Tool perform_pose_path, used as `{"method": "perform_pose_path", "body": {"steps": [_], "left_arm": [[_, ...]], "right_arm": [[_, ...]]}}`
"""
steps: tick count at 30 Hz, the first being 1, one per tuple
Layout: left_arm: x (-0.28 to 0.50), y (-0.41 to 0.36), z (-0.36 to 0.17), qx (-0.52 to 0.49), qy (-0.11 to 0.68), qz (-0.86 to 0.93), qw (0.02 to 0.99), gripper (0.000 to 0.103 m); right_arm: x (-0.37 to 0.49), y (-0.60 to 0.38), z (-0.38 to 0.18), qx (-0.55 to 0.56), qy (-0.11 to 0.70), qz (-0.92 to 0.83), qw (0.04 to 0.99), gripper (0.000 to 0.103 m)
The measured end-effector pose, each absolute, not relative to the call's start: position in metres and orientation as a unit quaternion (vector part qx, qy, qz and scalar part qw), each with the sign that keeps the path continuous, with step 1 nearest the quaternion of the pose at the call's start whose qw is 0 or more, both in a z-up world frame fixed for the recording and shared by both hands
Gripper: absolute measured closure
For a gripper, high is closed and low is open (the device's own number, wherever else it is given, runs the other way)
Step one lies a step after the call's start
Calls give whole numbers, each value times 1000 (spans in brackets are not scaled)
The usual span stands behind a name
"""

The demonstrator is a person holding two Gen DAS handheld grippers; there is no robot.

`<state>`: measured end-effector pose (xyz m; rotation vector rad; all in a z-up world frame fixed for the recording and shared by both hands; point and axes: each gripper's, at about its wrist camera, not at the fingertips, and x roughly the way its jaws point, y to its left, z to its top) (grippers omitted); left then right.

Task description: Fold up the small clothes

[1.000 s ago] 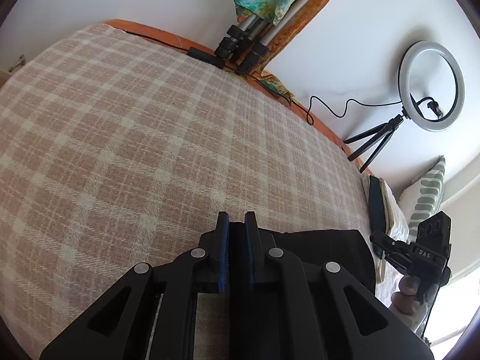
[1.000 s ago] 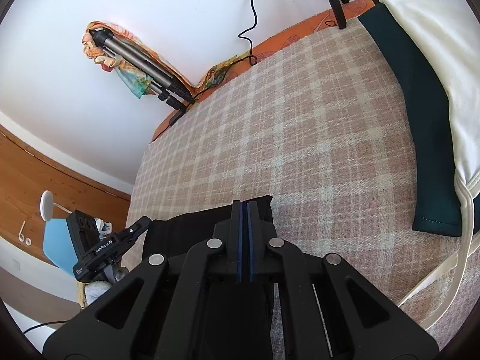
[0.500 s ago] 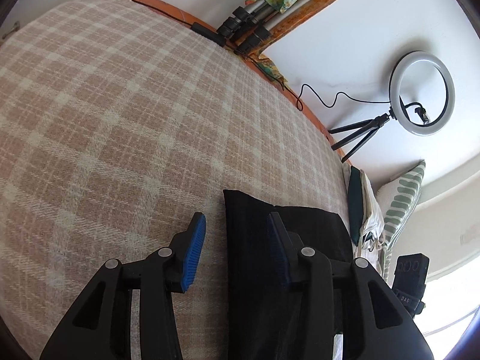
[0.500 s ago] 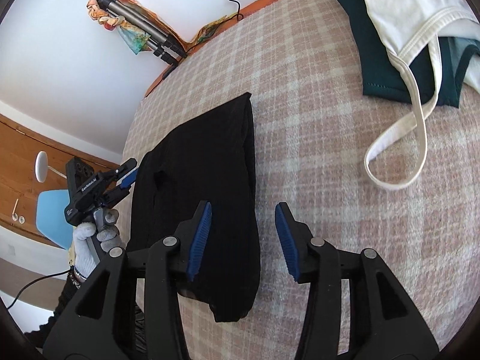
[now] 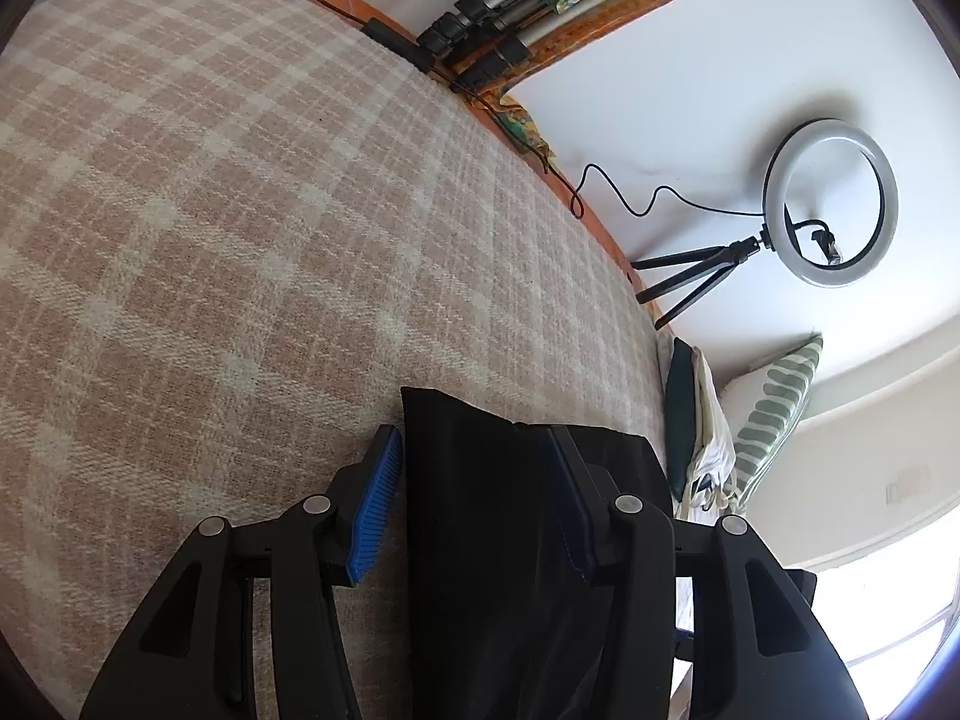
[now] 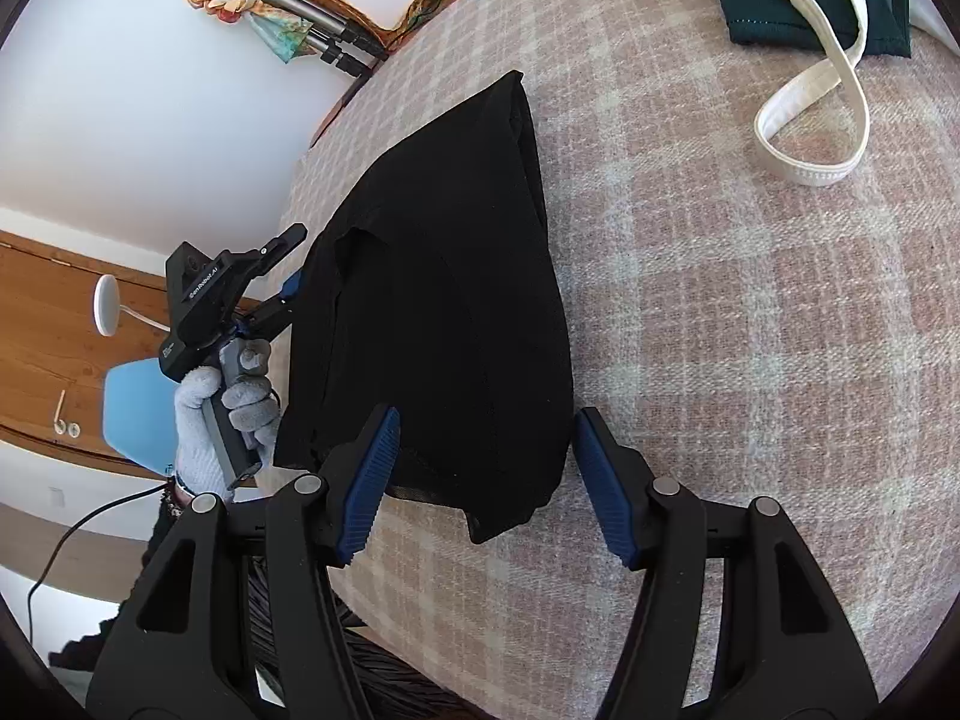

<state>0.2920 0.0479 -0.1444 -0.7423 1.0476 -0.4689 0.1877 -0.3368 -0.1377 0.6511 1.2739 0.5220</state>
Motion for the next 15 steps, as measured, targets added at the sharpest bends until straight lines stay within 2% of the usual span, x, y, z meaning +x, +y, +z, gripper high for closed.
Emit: {"method": "perform_pose_path", "body": {"steps": [11, 12, 13, 14, 15], "left_arm": [[297, 29, -143, -328, 484, -234, 777, 59], [297, 26, -142, -319, 484, -231, 781, 62], [297, 22, -142, -311, 488, -230, 783, 73], [298, 18, -143, -307, 494, -234, 779, 79], [297, 15, -145, -305, 498, -235, 777, 90]], "right_arm": [[197, -339, -153, 398, 560, 263, 677, 42], [198, -336, -153, 395, 563, 261, 678, 49], [199, -332, -153, 390, 566, 257, 679, 57], [201, -327, -155, 387, 569, 253, 681, 61], [202, -324, -156, 384, 572, 251, 680, 69]]}}
